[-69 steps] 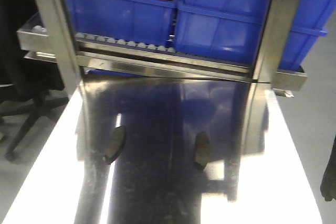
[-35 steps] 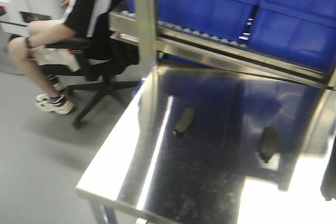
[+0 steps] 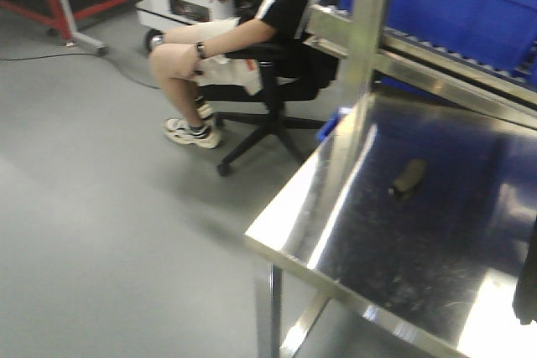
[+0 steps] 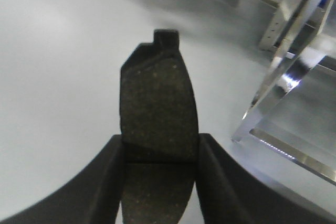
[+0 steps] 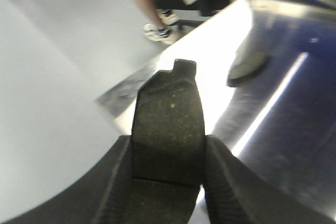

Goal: Move and align brake pads A on conveyor
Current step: 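Drive the base away from the table holding both brake pads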

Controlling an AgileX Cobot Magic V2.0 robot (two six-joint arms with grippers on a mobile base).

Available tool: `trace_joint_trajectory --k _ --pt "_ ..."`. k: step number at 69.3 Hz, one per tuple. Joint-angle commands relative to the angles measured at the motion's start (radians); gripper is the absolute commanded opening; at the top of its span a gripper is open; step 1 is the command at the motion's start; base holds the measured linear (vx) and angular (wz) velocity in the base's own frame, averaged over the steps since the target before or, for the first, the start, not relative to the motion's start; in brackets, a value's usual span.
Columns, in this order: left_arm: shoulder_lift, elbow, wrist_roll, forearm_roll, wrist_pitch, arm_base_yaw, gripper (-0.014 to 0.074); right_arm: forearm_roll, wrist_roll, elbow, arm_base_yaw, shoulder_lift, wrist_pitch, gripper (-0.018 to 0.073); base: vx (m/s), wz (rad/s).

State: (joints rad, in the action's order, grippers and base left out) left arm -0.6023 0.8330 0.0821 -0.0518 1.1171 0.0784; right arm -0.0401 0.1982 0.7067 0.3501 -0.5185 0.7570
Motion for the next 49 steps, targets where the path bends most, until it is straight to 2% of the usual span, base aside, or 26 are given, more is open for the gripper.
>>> trace_joint_trajectory --k 1,49 --pt "0.000 0.027 0.008 -0.002 -0.068 0.006 -0.0006 -0.007 -0.009 0.029 -0.003 -0.003 -0.088 -0.0008 -0.18 0.58" --pt "0.000 0.027 0.008 -0.002 -0.068 0.006 -0.0006 -0.007 -0.009 0.029 -0.003 -0.003 -0.088 -0.0008 -0.17 0.62"
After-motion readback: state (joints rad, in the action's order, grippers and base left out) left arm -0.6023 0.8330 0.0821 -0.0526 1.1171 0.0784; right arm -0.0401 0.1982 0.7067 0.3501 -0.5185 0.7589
